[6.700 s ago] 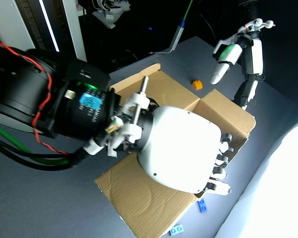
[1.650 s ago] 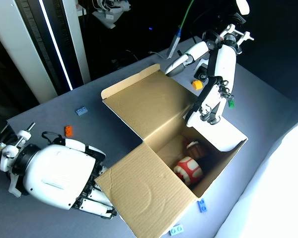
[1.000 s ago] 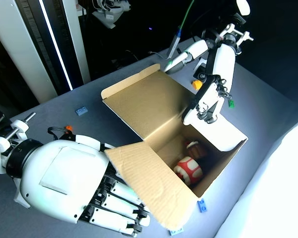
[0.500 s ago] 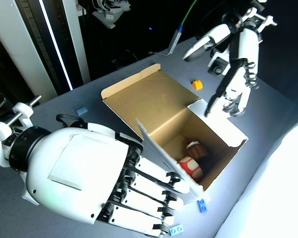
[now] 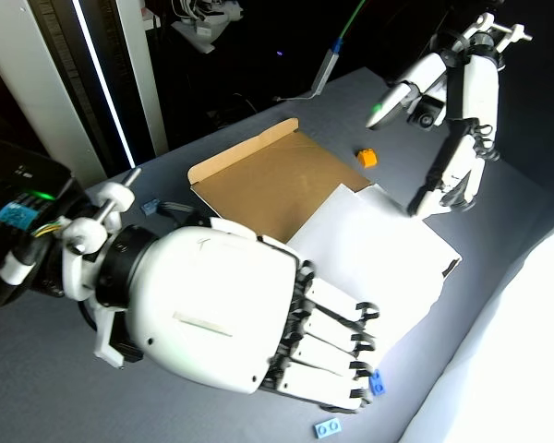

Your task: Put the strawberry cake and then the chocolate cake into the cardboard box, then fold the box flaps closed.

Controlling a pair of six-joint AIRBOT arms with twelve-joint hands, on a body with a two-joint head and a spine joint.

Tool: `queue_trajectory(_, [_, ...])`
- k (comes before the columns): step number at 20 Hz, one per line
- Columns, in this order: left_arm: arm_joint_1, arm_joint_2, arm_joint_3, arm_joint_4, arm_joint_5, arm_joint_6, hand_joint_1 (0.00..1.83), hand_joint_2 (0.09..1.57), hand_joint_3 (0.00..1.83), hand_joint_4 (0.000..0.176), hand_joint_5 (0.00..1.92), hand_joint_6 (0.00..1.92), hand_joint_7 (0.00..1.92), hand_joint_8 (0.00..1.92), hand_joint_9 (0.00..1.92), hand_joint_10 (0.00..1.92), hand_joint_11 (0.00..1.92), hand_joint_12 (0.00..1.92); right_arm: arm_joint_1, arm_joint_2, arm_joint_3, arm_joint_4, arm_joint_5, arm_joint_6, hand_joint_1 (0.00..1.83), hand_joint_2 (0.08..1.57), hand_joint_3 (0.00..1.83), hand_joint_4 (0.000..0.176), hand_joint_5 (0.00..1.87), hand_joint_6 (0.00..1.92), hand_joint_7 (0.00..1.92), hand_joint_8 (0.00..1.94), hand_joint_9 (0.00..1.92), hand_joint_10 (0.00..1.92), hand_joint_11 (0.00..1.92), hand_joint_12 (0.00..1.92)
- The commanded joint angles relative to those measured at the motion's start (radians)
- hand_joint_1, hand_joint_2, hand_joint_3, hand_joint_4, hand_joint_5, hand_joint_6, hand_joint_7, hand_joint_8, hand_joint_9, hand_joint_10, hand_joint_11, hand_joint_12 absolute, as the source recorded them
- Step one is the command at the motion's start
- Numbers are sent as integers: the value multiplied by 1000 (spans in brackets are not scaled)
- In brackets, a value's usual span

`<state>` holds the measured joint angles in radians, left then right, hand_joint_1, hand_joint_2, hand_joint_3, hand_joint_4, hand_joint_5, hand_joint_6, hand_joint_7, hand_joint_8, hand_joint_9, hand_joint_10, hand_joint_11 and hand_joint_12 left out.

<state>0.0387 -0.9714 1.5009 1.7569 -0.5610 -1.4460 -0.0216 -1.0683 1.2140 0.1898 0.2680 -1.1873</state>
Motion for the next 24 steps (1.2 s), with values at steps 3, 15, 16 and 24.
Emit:
queue_trajectory(3, [-18, 32, -5, 35, 24, -94, 519, 1059, 0, 31, 371, 2, 512, 1, 627, 2, 190, 1112, 16, -11, 20, -1, 80, -2, 284, 1216, 1, 0, 277, 2, 392, 2, 283, 494, 0, 1508])
queue_trajectory(15, [101, 130, -78, 119, 60, -280, 512, 1055, 1, 39, 380, 0, 500, 0, 627, 0, 202, 1100, 0, -42, 46, -4, 21, -10, 249, 1229, 3, 0, 276, 4, 398, 6, 283, 502, 0, 1500])
queue_trajectory(16, [116, 138, -83, 108, 60, -280, 502, 1058, 3, 38, 378, 0, 503, 2, 629, 1, 207, 1101, -2, -42, 45, -5, 21, -10, 237, 1229, 3, 0, 280, 6, 401, 6, 289, 504, 0, 1501])
queue_trajectory(24, [211, 203, -154, 36, -56, -280, 514, 1063, 2, 30, 371, 4, 519, 6, 633, 6, 209, 1117, 40, -34, 45, -6, 39, -14, 224, 1233, 3, 0, 282, 6, 395, 3, 274, 498, 0, 1503])
